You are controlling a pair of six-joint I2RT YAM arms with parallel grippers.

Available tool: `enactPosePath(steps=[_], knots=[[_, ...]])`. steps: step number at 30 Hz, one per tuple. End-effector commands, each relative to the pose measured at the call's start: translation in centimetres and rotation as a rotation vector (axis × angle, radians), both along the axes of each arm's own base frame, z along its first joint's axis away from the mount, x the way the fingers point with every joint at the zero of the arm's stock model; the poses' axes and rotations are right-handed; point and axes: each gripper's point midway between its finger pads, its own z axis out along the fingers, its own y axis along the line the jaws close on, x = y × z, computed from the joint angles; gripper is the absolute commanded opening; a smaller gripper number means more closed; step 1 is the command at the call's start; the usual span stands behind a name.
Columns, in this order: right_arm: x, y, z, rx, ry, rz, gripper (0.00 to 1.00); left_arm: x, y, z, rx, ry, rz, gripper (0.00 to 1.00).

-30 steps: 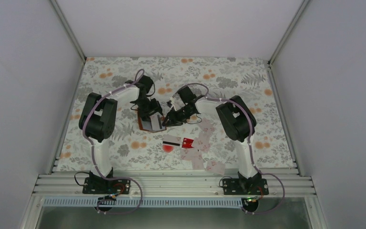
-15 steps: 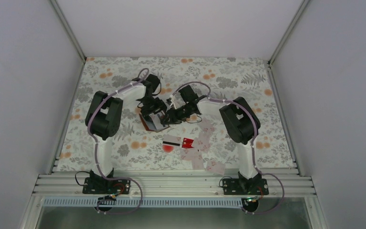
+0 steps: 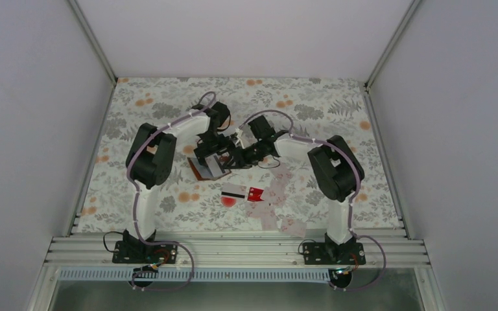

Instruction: Put the credit cards into the card holder

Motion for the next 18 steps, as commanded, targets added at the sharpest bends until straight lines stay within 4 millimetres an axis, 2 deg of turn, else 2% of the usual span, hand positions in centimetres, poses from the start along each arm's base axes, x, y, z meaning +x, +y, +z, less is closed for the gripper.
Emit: enactPosePath(steps=[1,10,18], knots=[[0.4,-1.5,2.4,-0.020,-0.098,-0.014,0.31,-2.3,0.7,-2.2,0.088,0.091,-0.054,1.00],[-0.3,-3.2,4.8,-0.053,-0.178,-0.050,0.31,-1.0,-1.0,0.9,0.063,0.003,-0.108,1.00],[-0.9,-4.6,5.8,-0.084,-0.229,-0.083,0.32,-0.1,-0.3,2.5,0.110,-0.043,-0.144,1.00]])
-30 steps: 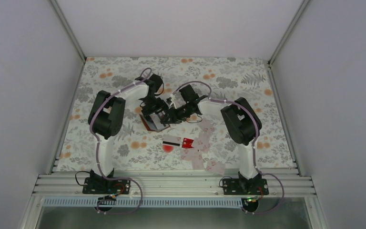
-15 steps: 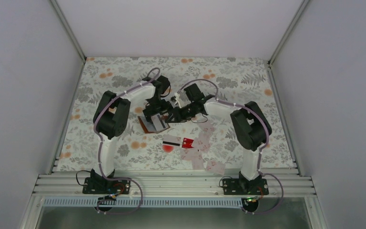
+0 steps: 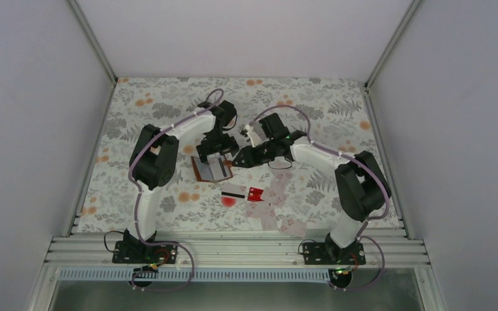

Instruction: Put the credit cards into the card holder

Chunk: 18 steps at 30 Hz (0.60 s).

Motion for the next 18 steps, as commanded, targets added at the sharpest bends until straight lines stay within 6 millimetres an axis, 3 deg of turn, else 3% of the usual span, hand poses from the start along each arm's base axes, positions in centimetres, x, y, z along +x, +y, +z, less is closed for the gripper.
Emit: enactPosePath(steps=[1,9,18], knots=[[-0.2,-1.3,1.4,-0.021,-0.069,-0.034,0.32,0.6,0.8,1.4,0.058,-0.030,-0.037,1.00],[-1.0,-2.9,2.6,-0.034,-0.135,-0.072,0.38,1.8,1.2,4.7,0.083,-0.123,-0.047,1.00],[-0.6,-3.5,3.6,-0.052,-0.194,-0.092,0.43,5.5,1.0,13.6,0.085,-0.337,-0.084,1.00]])
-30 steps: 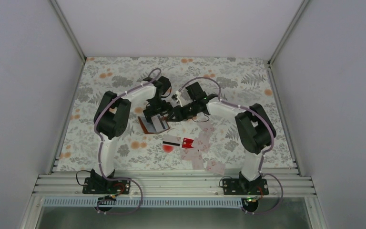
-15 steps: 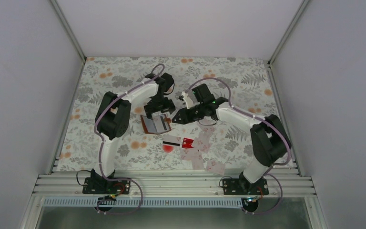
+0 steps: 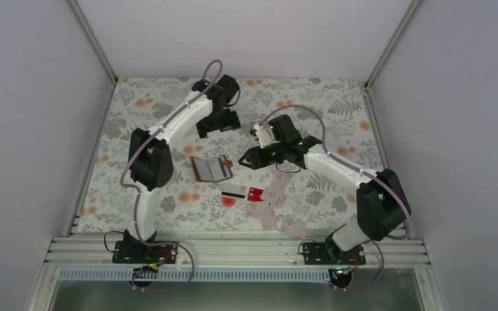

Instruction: Put the credit cards into the card holder

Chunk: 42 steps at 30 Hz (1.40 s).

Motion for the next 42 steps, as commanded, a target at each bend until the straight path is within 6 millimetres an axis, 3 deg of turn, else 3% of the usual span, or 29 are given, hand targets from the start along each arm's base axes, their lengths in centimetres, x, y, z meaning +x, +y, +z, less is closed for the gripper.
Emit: enactPosePath(steps=[1,7,12,14,17,23,25,31,35,42], knots=[[0.5,-0.7,1.1,-0.017,-0.065,-0.021,0.44,1.0,0.7,7.1,0.012,-0.158,-0.049,1.00],[1.3,-1.3,1.7,-0.055,-0.115,-0.043,0.47,0.7,2.9,14.0,0.033,-0.352,-0.108,1.00],[1.5,-1.4,1.2,-0.082,-0.107,-0.044,0.48,-1.8,3.2,14.7,-0.018,-0.402,-0.237,0.98],[1.3,-1.2,0.9,-0.076,-0.089,-0.034,0.48,-3.2,2.6,13.7,-0.082,-0.399,-0.292,0.93],[0.5,-0.4,0.0,-0.049,-0.029,0.014,0.48,-5.6,2.3,12.0,-0.167,-0.385,-0.310,0.78],[0.5,1.4,-0.5,0.008,0.051,0.052,0.49,-8.5,2.6,4.4,-0.199,-0.261,-0.318,0.58],[0.6,2.2,-0.5,0.025,0.074,0.067,0.49,-8.8,3.1,1.8,-0.184,-0.221,-0.312,0.54],[0.8,4.7,-3.3,0.019,0.197,0.100,0.49,-8.7,4.8,-3.3,-0.147,-0.114,-0.287,0.38],[1.3,6.0,-4.8,0.004,0.237,0.097,0.49,-8.6,6.0,-5.3,-0.149,-0.083,-0.297,0.29],[2.1,7.9,-6.2,-0.003,0.275,0.096,0.48,-8.7,7.4,-7.3,-0.152,-0.057,-0.319,0.28]])
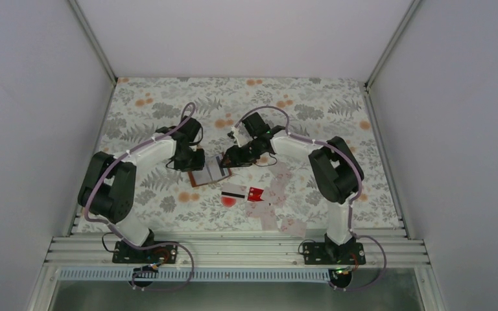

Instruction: Put the credit cards into the card holder

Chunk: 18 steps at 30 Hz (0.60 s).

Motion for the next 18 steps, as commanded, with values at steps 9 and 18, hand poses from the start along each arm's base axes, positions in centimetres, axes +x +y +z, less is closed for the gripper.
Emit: enactPosePath(steps=[9,18], knots=[[0.8,2.5,-1.0,0.014,0.050,0.006,0.48,0.6,0.2,-2.1,-0.013,0.012,-0.073,0.25],[1.0,2.5,-2.0,-0.006,0.067,-0.008,0.47,0.6,0.3,-2.3,-0.017,0.014,-0.086,0.25]])
